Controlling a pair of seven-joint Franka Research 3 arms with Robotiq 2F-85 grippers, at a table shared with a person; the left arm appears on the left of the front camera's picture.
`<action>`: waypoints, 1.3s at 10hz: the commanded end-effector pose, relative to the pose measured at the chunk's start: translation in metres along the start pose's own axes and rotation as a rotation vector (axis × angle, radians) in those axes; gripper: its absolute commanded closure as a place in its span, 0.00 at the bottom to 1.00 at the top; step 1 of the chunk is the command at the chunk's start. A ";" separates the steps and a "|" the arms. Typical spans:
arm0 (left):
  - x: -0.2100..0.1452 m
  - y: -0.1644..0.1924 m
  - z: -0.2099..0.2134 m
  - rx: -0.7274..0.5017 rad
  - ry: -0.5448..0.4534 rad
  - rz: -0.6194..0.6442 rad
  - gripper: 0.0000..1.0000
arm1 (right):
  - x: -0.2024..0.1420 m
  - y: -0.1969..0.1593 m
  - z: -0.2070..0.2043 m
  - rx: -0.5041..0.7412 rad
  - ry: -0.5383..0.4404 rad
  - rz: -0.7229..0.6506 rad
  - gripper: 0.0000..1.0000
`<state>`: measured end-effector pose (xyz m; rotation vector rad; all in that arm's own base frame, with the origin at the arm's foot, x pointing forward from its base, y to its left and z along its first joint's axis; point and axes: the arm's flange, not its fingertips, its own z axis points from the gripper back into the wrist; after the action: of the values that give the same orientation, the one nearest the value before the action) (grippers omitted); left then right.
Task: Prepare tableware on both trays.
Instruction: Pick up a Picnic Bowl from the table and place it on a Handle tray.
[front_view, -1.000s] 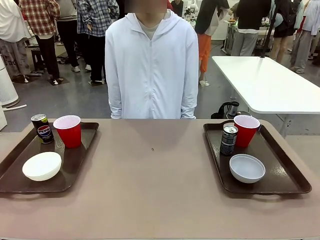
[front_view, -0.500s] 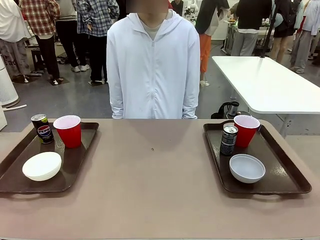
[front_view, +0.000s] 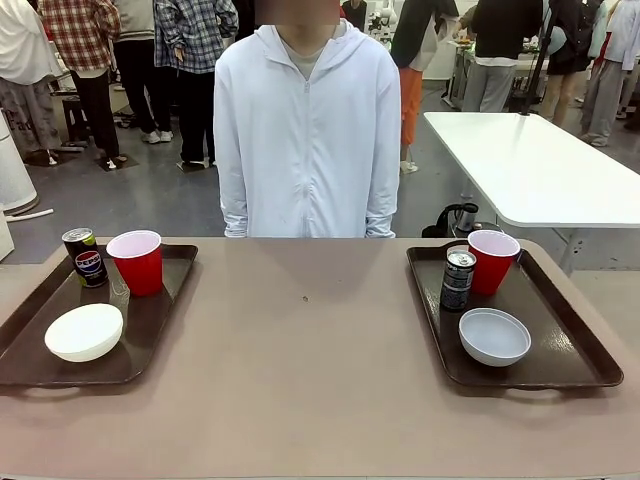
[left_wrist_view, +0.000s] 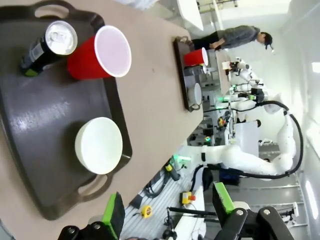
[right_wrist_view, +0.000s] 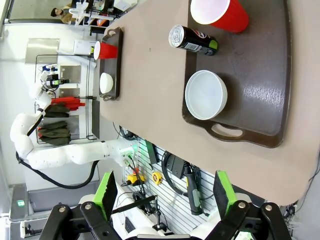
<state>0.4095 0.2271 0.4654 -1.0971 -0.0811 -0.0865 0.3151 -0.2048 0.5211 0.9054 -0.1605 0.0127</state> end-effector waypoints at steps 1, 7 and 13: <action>0.001 -0.016 -0.014 0.073 0.045 -0.079 0.07 | 0.000 0.002 0.000 0.021 -0.008 0.008 0.00; 0.000 0.000 0.000 0.000 0.000 0.000 0.07 | 0.000 0.002 0.000 0.021 -0.008 0.008 0.00; 0.000 0.000 0.000 0.000 0.000 0.000 0.07 | 0.000 0.002 0.000 0.021 -0.008 0.008 0.00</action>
<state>0.4097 0.2267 0.4642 -1.0840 -0.0793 -0.0974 0.3151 -0.2047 0.5211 0.9052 -0.1604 0.0129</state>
